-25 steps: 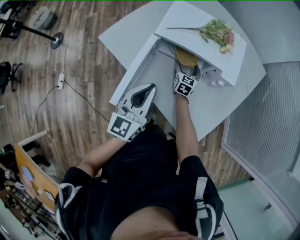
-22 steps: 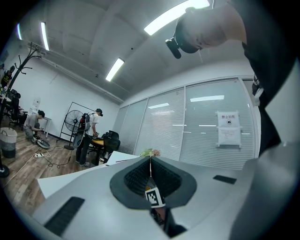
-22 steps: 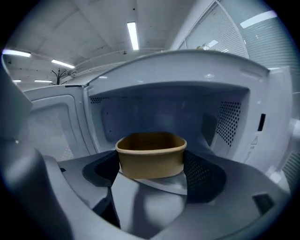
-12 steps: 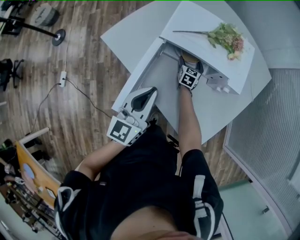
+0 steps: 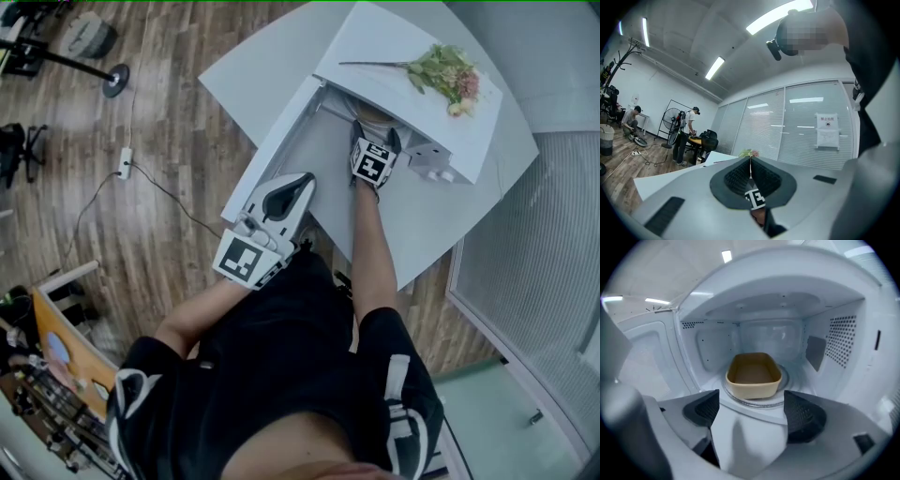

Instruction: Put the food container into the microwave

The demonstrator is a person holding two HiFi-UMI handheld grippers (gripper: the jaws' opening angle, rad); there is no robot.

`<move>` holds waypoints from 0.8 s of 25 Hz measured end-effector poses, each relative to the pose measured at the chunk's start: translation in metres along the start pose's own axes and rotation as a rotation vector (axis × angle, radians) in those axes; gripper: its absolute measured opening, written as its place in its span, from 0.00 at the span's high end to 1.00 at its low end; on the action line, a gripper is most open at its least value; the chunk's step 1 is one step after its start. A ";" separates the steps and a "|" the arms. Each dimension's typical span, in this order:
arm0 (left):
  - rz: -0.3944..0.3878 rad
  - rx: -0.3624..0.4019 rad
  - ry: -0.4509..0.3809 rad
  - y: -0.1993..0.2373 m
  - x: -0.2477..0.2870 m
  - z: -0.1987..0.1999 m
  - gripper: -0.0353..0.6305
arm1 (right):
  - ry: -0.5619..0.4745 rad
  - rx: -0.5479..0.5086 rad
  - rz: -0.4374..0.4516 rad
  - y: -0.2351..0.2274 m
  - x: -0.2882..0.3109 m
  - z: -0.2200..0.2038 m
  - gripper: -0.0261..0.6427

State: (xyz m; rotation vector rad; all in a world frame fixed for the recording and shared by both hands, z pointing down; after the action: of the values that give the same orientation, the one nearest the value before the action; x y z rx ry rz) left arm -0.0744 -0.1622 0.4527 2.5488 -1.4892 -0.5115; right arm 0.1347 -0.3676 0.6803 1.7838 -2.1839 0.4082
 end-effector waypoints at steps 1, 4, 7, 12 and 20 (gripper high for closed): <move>-0.004 0.005 -0.003 -0.004 -0.001 0.000 0.91 | -0.004 0.015 0.002 0.000 -0.014 0.002 0.30; -0.016 0.041 -0.020 -0.018 -0.009 0.000 0.91 | -0.056 0.061 0.021 0.003 -0.076 0.015 0.37; -0.003 0.050 -0.028 -0.039 -0.025 0.003 0.91 | -0.134 0.080 0.081 0.009 -0.151 0.034 0.53; 0.016 0.065 -0.024 -0.071 -0.060 0.007 0.91 | -0.250 0.089 0.190 0.018 -0.264 0.064 0.63; 0.007 0.094 -0.035 -0.076 -0.087 0.023 0.91 | -0.346 0.107 0.194 0.027 -0.364 0.087 0.90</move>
State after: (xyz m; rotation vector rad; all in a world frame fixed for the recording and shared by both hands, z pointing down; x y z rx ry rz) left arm -0.0600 -0.0479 0.4280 2.6175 -1.5689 -0.4995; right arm 0.1734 -0.0700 0.4551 1.8160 -2.6323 0.2787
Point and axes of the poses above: the fingertips, and each gripper's own axes: x forward along the fingers, y to its left, z out of its top, the point moved 10 cm from there along -x, backward along the fingers, and after that the axes turned 13 degrees about -y, right-handed, at the moved point
